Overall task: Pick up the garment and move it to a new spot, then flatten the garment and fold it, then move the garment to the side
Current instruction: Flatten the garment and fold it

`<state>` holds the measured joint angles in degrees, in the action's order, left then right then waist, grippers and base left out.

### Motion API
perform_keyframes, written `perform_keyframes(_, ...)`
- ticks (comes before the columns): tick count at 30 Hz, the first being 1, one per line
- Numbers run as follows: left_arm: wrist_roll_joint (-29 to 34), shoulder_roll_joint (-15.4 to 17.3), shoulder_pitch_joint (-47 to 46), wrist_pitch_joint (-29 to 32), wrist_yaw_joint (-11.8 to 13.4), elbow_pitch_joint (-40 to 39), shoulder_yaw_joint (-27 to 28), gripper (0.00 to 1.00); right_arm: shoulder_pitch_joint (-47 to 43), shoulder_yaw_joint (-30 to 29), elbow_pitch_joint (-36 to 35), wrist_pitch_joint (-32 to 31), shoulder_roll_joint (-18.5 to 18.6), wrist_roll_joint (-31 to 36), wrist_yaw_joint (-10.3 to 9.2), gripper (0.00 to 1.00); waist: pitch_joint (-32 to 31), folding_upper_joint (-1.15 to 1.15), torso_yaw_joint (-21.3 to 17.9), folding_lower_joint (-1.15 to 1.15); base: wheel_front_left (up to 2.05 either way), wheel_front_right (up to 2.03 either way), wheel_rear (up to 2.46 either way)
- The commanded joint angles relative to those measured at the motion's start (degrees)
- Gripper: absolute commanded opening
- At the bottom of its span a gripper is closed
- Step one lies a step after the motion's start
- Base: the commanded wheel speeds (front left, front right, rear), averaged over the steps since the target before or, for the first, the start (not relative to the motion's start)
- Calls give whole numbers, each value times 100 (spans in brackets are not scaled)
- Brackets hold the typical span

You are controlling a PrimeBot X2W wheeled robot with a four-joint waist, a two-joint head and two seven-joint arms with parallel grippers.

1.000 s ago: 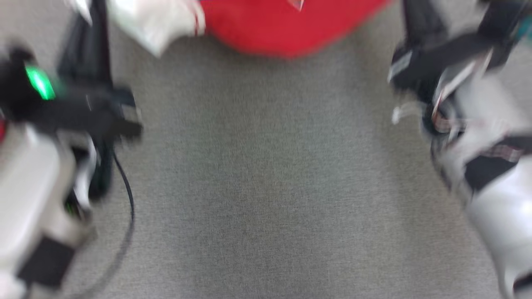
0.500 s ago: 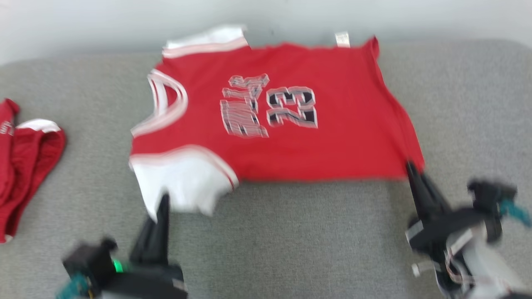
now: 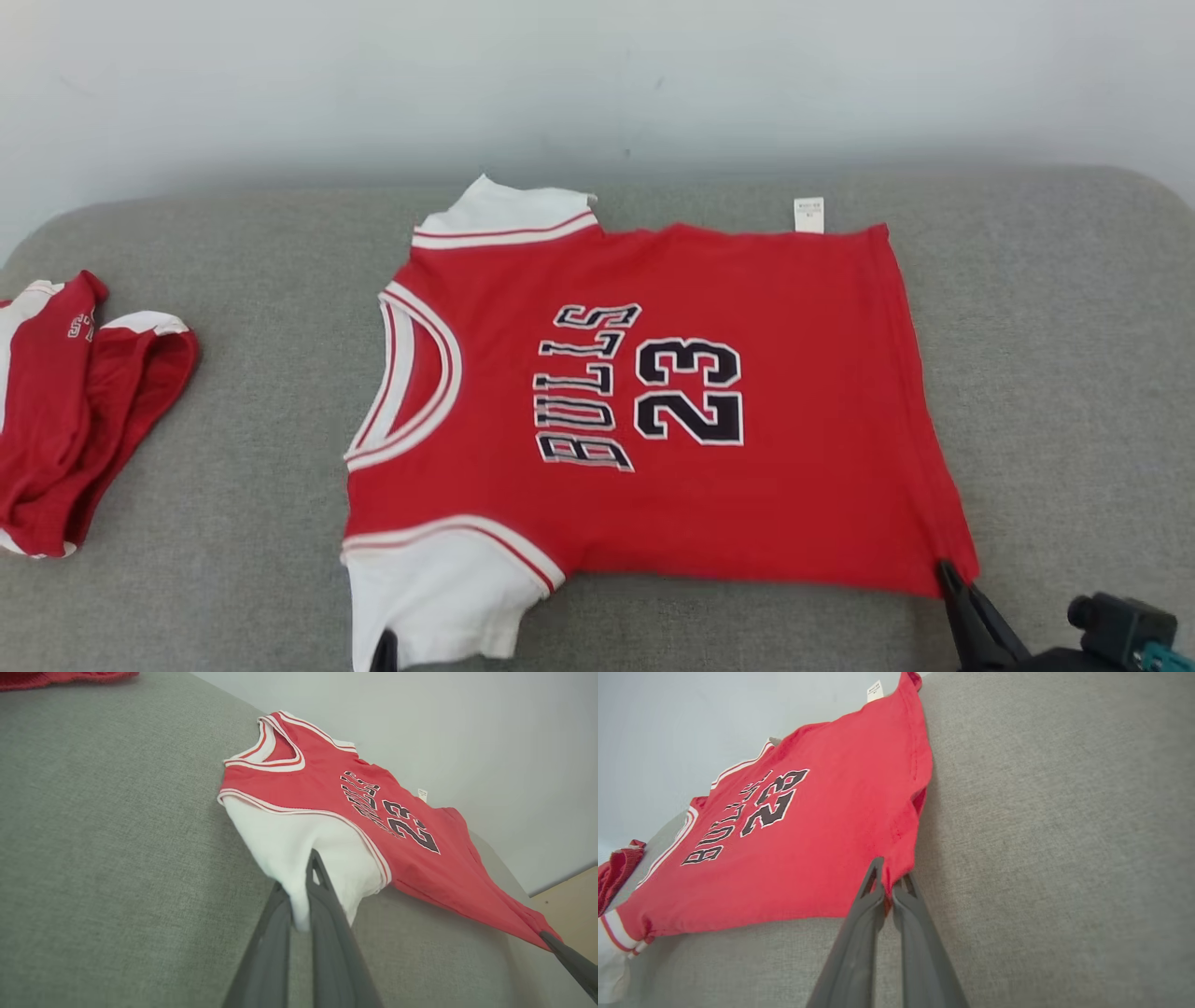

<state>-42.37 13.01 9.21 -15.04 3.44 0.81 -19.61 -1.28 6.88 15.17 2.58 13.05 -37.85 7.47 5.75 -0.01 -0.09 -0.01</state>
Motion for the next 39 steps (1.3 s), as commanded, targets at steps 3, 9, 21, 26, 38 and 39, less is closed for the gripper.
perform_keyframes(3, 59, -67, 283, -21, -85, 7, -25, 0, -393, -264, -210, -167, -93, 159, 3, 0, -67, 1, 30, 1, 0, 0, 0)
perform_keyframes(9, 77, -28, 460, -18, -136, 65, -56, 0, -846, -881, -519, -482, -297, 416, 3, 0, -19, 1, 80, 1, 0, 0, 0)
perform_keyframes(21, 334, 64, -185, 31, -308, 156, -169, 0, -746, -1015, -1068, -845, -694, 645, 3, 0, -3, 1, 18, 1, 0, 0, 0)
perform_keyframes(26, 539, 185, -648, 185, -354, 109, -246, 0, -453, -944, -1179, -1068, -720, 573, 3, 0, 3, 1, -88, 1, 0, 0, 0)
perform_keyframes(38, 556, 259, -2192, 443, -645, 1018, -191, 0, 635, -1284, -513, -1587, -862, 334, 3, 0, 311, 1, -121, 1, 0, 0, 0)
perform_keyframes(39, 546, 249, -2320, 427, -677, 1147, -181, 0, 716, -1308, -440, -1620, -868, 329, 3, 0, 331, 1, -118, 1, 0, 0, 0)
